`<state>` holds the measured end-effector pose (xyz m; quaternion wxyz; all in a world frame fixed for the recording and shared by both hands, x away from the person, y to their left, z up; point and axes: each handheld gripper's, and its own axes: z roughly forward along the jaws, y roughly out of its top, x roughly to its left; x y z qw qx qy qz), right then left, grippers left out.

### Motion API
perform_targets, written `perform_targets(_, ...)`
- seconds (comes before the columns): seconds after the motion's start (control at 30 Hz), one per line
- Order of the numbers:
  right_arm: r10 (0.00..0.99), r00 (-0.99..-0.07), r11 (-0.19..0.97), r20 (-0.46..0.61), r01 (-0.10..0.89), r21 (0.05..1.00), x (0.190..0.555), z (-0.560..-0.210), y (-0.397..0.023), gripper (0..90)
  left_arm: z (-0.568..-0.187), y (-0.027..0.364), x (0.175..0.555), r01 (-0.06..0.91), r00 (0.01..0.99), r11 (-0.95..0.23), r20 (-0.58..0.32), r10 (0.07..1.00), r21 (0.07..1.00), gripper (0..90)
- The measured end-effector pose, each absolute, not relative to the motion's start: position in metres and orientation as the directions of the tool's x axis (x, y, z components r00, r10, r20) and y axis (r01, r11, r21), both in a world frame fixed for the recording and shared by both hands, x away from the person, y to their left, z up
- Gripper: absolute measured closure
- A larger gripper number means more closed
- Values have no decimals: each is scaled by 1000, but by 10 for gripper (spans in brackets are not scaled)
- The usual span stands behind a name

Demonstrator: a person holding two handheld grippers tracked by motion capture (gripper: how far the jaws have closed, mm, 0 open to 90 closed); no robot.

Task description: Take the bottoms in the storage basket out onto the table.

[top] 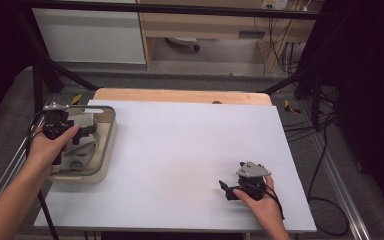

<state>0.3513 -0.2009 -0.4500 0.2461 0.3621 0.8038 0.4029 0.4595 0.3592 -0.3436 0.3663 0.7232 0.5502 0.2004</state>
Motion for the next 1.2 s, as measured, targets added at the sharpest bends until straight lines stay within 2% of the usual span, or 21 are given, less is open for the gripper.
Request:
perform_targets(0.63, 782, -616, 413, -101, 390, 823, 352, -451, -201, 33, -351, 365, 471, 677, 297, -144, -89, 951, 722, 95)
perform_targets(0.93, 777, -621, 417, -98, 392, 820, 353, -452, -200, 32, -370, 377, 483, 709, 248, -121, -84, 965, 695, 97)
perform_targets(1.2, 772, -628, 422, -96, 395, 816, 353, -453, -199, 31, -386, 374, 490, 736, 243, -124, -89, 966, 666, 79)
